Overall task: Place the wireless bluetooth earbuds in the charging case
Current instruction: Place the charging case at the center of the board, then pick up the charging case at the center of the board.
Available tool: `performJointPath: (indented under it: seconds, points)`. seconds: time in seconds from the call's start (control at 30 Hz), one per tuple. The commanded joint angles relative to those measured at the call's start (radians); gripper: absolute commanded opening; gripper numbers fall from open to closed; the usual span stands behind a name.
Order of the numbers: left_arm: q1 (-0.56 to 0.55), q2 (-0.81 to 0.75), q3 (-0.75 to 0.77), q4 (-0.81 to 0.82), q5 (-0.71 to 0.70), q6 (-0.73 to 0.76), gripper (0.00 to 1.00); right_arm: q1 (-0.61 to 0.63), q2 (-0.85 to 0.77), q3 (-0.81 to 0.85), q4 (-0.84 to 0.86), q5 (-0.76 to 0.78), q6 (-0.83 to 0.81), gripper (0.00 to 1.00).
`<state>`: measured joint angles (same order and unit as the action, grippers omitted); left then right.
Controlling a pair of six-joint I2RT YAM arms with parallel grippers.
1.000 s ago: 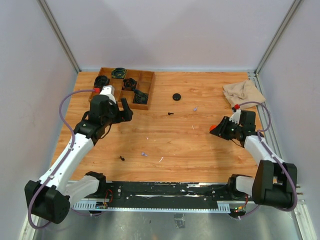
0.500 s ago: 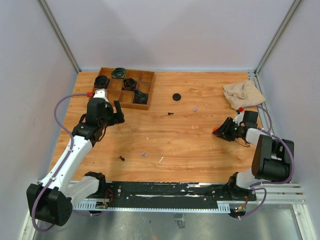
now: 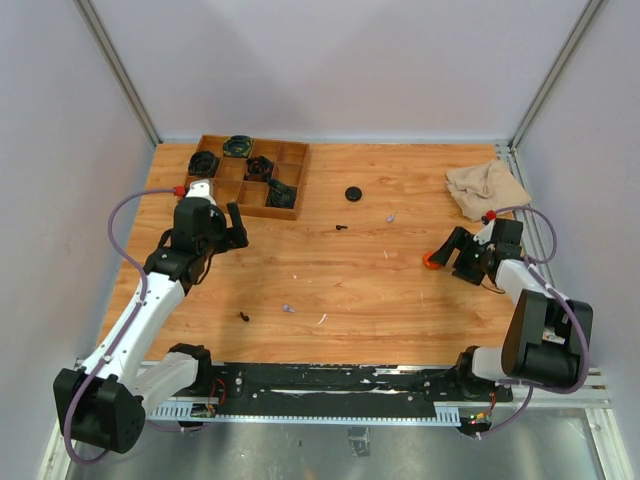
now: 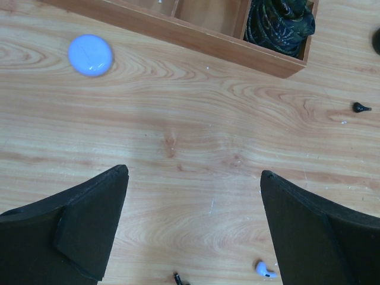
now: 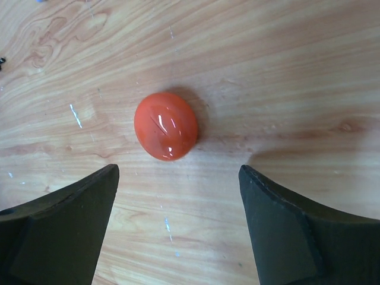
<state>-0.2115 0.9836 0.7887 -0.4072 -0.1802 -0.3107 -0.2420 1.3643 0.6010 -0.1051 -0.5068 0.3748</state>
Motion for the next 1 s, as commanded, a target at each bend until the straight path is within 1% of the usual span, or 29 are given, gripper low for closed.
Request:
performJointPath:
  seconds: [0.0, 0.13, 0.27, 0.33, 0.4, 0.47, 0.67, 0.77, 0.9, 0.97]
  points:
    - [0.013, -0.002, -0.004, 0.019, -0.022, 0.013, 0.98, -0.012, -0.107, -0.012, -0.091, 0.094, -0.033, 0.85]
    - [0.034, 0.036, 0.008, 0.018, -0.019, 0.007, 0.99, 0.037, -0.219, -0.023, -0.098, 0.108, -0.055, 0.90]
    - [0.074, 0.083, 0.022, 0.019, 0.005, -0.016, 0.99, 0.157, -0.320, -0.018, -0.101, 0.158, -0.097, 0.96]
    - [0.105, 0.112, 0.029, 0.027, 0.041, -0.030, 0.99, 0.198, -0.356, -0.037, -0.068, 0.154, -0.112, 0.98]
    - [0.142, 0.146, 0.038, 0.035, 0.066, -0.051, 0.99, 0.214, -0.388, -0.070, -0.017, 0.118, -0.099, 1.00]
    - [0.165, 0.186, 0.056, 0.035, 0.068, -0.064, 0.99, 0.235, -0.406, -0.089, 0.019, 0.107, -0.097, 0.99]
    - [0.214, 0.313, 0.121, 0.071, 0.031, -0.081, 0.99, 0.256, -0.449, -0.101, 0.034, 0.072, -0.110, 0.99]
    - [0.243, 0.385, 0.154, 0.097, -0.017, -0.112, 0.98, 0.259, -0.470, -0.109, 0.037, 0.071, -0.110, 0.99]
    - [0.281, 0.502, 0.211, 0.111, -0.092, -0.147, 0.95, 0.259, -0.483, -0.107, 0.031, 0.070, -0.112, 0.99]
    - [0.295, 0.561, 0.247, 0.111, -0.119, -0.160, 0.92, 0.259, -0.488, -0.107, 0.026, 0.075, -0.116, 0.99]
